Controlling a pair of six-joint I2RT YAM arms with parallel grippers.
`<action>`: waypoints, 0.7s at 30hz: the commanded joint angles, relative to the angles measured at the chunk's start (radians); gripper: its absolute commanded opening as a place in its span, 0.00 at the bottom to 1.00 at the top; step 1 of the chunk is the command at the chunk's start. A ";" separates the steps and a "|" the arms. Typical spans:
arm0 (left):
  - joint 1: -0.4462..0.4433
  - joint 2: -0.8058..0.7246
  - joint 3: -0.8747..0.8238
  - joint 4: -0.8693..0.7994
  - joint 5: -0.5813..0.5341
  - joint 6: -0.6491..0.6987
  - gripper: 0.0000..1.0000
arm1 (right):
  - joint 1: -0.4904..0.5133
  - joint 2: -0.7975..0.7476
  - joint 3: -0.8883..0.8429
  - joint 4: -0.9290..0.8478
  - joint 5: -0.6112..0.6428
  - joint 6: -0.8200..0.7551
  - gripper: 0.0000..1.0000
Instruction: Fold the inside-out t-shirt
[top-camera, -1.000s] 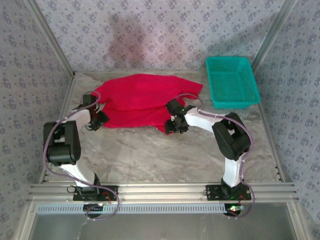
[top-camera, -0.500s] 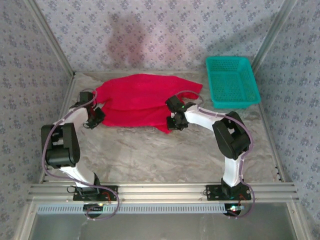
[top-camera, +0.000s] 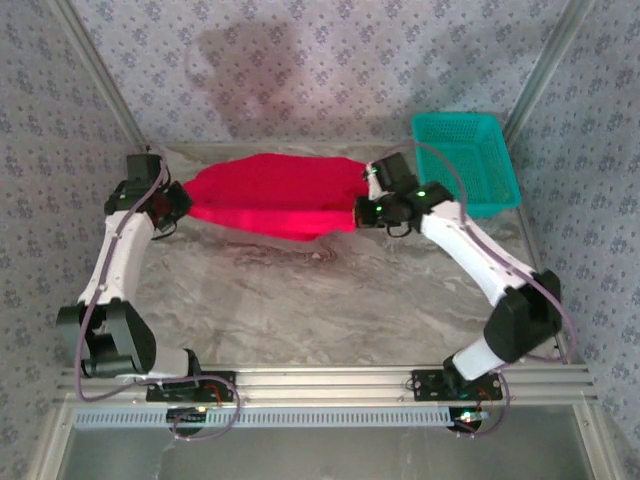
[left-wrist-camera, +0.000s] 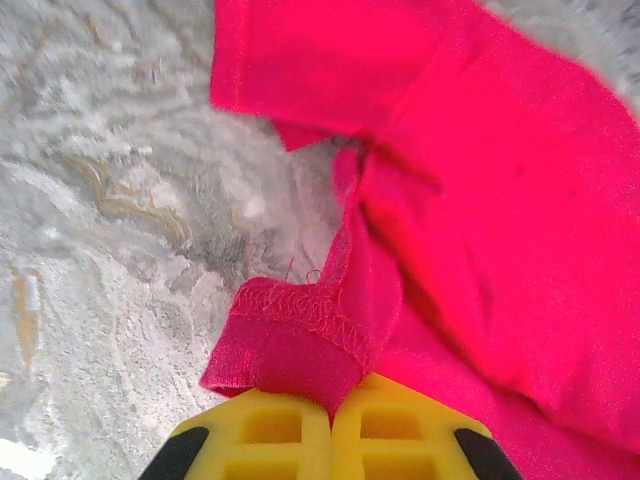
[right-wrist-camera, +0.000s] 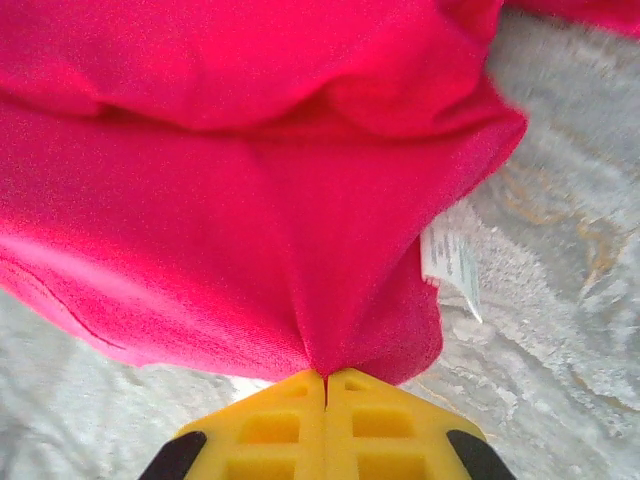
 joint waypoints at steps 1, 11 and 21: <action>0.007 -0.085 0.038 -0.106 0.015 0.022 0.00 | -0.061 -0.086 -0.002 -0.082 -0.129 -0.011 0.00; -0.039 -0.388 -0.358 -0.154 0.243 -0.038 0.00 | -0.072 -0.281 -0.415 -0.111 -0.231 0.043 0.00; -0.039 -0.429 -0.312 -0.094 0.156 -0.055 0.54 | -0.095 -0.250 -0.395 0.026 -0.006 0.068 0.58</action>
